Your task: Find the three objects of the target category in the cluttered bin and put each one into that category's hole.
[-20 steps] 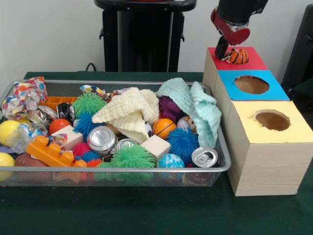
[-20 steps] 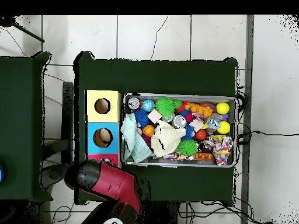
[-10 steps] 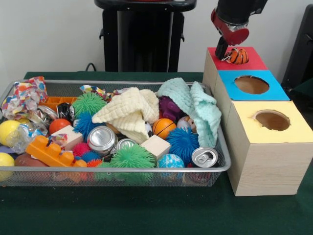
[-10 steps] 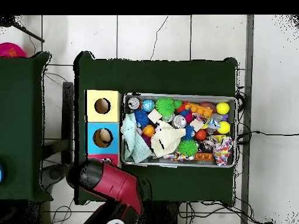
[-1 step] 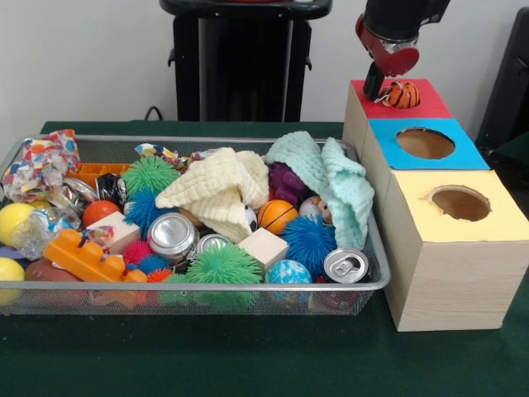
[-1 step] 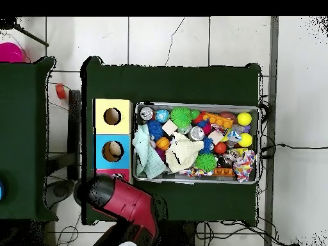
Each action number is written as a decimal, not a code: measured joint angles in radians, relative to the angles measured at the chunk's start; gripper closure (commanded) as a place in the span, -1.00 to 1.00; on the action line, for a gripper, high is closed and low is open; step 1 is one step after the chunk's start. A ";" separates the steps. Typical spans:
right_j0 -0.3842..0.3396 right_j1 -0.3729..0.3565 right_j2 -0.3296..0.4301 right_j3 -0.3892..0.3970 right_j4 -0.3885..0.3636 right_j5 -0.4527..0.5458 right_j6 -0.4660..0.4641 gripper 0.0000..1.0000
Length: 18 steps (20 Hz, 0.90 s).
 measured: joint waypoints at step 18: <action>-0.125 -0.007 -0.023 -0.213 -0.165 0.012 0.000 1.00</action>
